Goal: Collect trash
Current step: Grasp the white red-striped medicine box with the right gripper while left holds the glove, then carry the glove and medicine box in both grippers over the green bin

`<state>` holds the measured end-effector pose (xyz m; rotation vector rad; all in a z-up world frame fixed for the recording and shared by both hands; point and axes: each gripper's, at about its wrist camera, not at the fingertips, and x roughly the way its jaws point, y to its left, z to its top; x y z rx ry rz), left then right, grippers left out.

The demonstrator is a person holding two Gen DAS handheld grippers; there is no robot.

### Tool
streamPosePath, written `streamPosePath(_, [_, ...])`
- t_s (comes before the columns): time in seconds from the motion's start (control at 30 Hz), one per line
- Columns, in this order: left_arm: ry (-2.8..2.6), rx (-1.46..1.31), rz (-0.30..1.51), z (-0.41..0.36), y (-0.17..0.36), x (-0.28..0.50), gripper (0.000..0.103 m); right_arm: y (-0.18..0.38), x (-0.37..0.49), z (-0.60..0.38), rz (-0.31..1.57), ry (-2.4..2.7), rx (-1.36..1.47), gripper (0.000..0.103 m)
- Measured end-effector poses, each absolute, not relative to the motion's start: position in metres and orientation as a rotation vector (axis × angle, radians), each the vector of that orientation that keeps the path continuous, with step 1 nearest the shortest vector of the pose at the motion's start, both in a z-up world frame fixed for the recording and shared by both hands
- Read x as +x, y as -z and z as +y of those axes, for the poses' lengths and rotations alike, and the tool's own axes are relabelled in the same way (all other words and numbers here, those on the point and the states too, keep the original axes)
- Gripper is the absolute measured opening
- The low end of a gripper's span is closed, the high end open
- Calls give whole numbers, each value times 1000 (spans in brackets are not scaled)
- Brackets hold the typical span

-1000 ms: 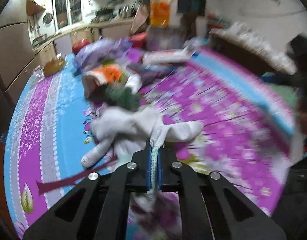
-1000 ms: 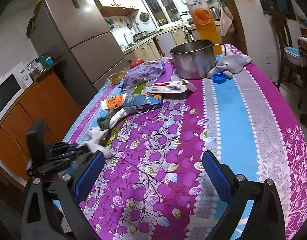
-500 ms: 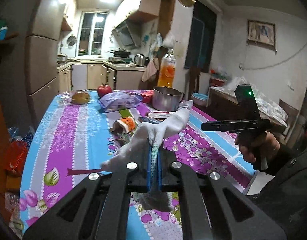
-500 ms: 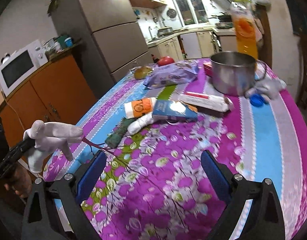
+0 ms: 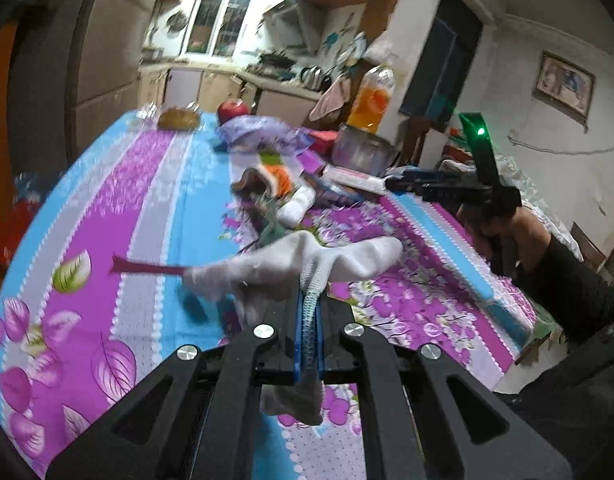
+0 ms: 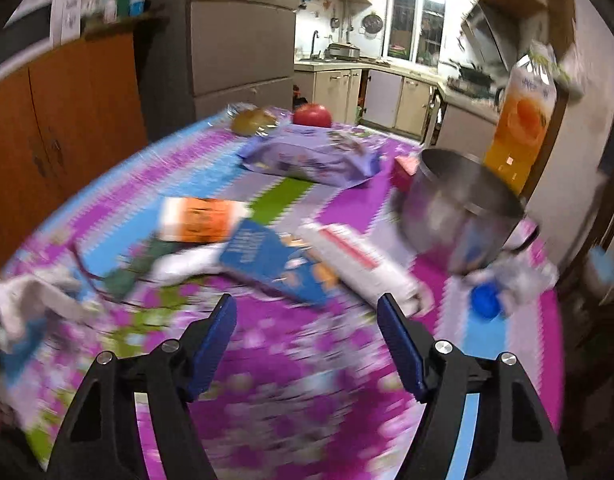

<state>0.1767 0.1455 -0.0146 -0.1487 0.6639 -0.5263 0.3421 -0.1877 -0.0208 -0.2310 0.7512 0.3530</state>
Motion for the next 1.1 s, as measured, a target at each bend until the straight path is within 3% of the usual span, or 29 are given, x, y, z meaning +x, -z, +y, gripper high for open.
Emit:
streamPosePath(0.23, [516, -177, 711, 145, 28, 189, 5, 48, 383, -179, 811, -312, -625, 72])
streamPosePath(0.27, [514, -176, 713, 144, 29, 191, 5, 53, 387, -174, 809, -307, -681, 69])
streamPosePath(0.37, [505, -168, 722, 143, 29, 193, 5, 68, 403, -171, 839, -282, -769, 49])
streamPosePath(0.57, [500, -163, 724, 141, 27, 194, 5, 83, 418, -171, 853, -282, -795, 47])
streamPosePath(0.6, [499, -164, 725, 141, 27, 195, 5, 83, 418, -171, 850, -291, -790, 41])
streamPosePath(0.83, [439, -121, 733, 131, 22, 199, 5, 74, 410, -176, 837, -273, -710, 29])
streamPosePath(1.1, [258, -16, 755, 110, 13, 200, 4, 31, 357, -206, 782, -205, -487, 27])
